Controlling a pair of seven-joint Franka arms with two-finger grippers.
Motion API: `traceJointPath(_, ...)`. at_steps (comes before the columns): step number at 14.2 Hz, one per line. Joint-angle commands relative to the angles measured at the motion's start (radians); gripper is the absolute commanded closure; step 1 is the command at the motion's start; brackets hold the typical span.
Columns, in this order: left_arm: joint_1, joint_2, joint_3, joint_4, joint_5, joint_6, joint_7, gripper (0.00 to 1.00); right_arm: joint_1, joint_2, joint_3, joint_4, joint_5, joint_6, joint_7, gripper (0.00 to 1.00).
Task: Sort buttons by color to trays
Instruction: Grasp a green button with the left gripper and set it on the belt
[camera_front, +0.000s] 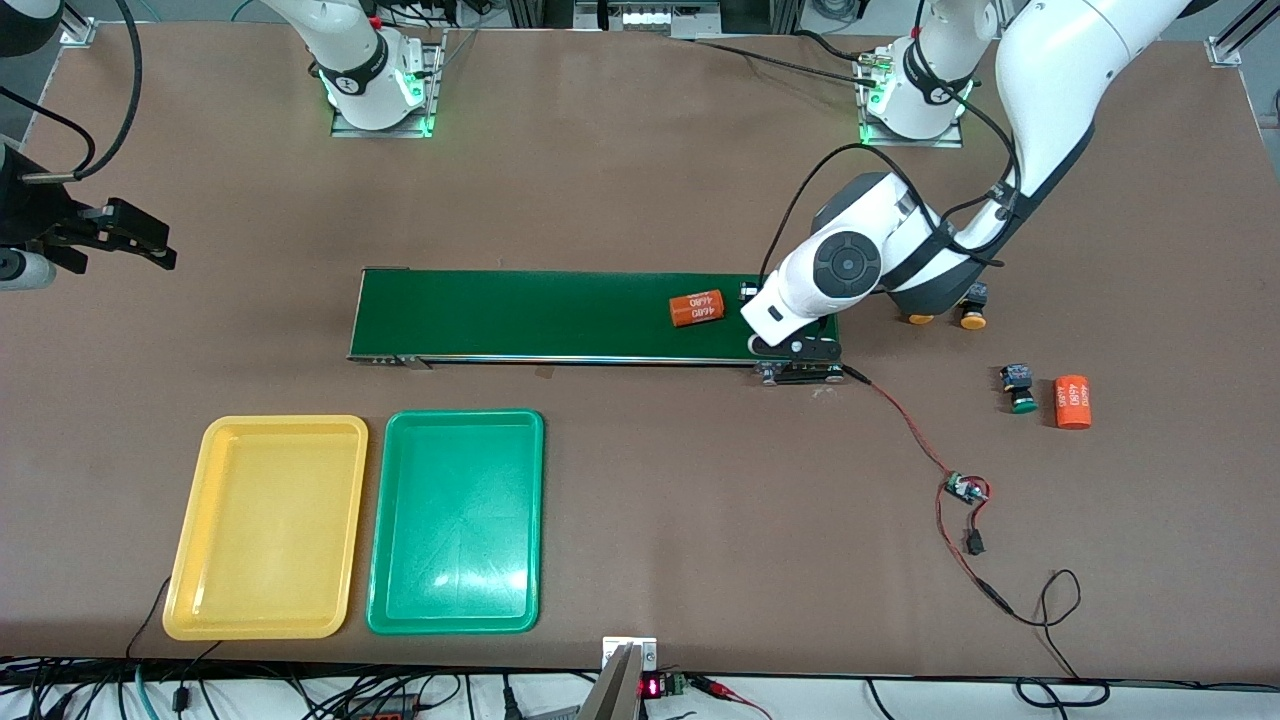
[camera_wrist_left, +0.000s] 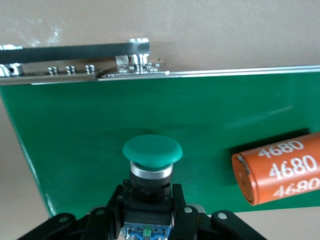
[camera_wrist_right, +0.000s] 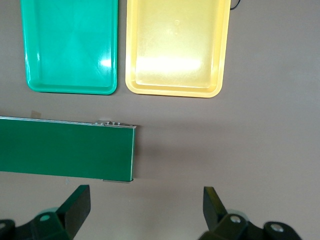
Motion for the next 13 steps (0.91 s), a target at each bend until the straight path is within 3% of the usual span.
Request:
traceJointPath(1, 0.017, -0.005, 0.003, -0.004, 0.001, 0.009, -0.005, 0.80, -0.001, -0.011, 0.000, -0.010, -0.004, -0.006, 0.020, 0.00)
traceJointPath(3, 0.017, 0.007, 0.003, -0.004, 0.001, 0.009, -0.008, 0.64, -0.004, -0.011, -0.001, -0.013, -0.003, -0.008, 0.020, 0.00)
traceJointPath(4, 0.017, 0.007, 0.003, -0.004, 0.001, 0.009, -0.010, 0.42, -0.004, -0.012, -0.001, -0.013, -0.003, -0.008, 0.020, 0.00)
traceJointPath(5, 0.020, 0.007, 0.003, -0.002, 0.001, 0.008, -0.010, 0.13, -0.004, -0.012, -0.001, -0.013, -0.003, -0.008, 0.020, 0.00)
traceJointPath(6, 0.024, 0.005, 0.003, -0.001, 0.001, 0.005, -0.010, 0.00, -0.004, -0.012, -0.001, -0.013, -0.004, -0.008, 0.020, 0.00)
traceJointPath(9, 0.036, -0.015, -0.004, 0.024, 0.001, -0.050, -0.008, 0.00, -0.002, -0.012, -0.003, -0.013, -0.004, -0.008, 0.019, 0.00)
traceJointPath(13, 0.063, -0.036, -0.011, 0.181, 0.006, -0.292, 0.012, 0.00, -0.002, -0.012, -0.001, -0.013, -0.004, -0.006, 0.019, 0.00)
